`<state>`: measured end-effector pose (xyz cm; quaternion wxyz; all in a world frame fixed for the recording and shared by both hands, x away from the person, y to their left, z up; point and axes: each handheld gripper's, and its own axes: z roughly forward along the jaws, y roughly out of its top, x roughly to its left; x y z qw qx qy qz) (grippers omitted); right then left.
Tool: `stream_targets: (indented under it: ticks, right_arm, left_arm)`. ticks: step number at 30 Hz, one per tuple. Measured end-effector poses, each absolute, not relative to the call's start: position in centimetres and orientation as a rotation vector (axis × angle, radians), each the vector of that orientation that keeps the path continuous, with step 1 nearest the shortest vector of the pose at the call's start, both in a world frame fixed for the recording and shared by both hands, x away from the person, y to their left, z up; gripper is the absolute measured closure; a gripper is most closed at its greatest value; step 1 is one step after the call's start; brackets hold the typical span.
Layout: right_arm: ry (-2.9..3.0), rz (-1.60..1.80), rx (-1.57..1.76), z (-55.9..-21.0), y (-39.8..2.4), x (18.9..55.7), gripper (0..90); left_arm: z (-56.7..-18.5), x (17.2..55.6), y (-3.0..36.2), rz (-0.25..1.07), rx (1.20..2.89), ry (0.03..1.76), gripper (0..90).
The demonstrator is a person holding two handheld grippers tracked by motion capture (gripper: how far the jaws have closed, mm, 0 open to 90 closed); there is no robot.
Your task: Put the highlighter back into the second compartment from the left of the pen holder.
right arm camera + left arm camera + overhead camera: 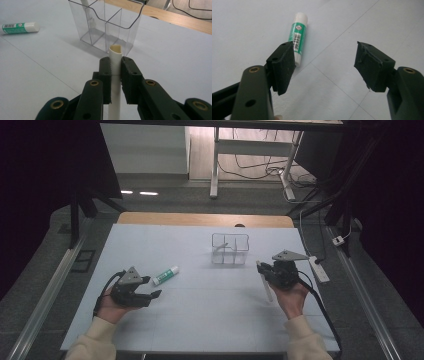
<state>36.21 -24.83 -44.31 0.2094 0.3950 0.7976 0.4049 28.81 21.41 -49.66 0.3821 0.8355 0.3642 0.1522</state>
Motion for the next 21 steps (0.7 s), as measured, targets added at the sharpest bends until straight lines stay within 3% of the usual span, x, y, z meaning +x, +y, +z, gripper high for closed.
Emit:
stream_targets:
  ticks: [21]
  right_arm:
    - [2.167, 1.291, 1.080, -43.91, -24.90, 36.64, 78.3]
  left_arm:
    - [-49.68, 28.84, 21.38, 0.386, 2.132, 0.930, 32.2]
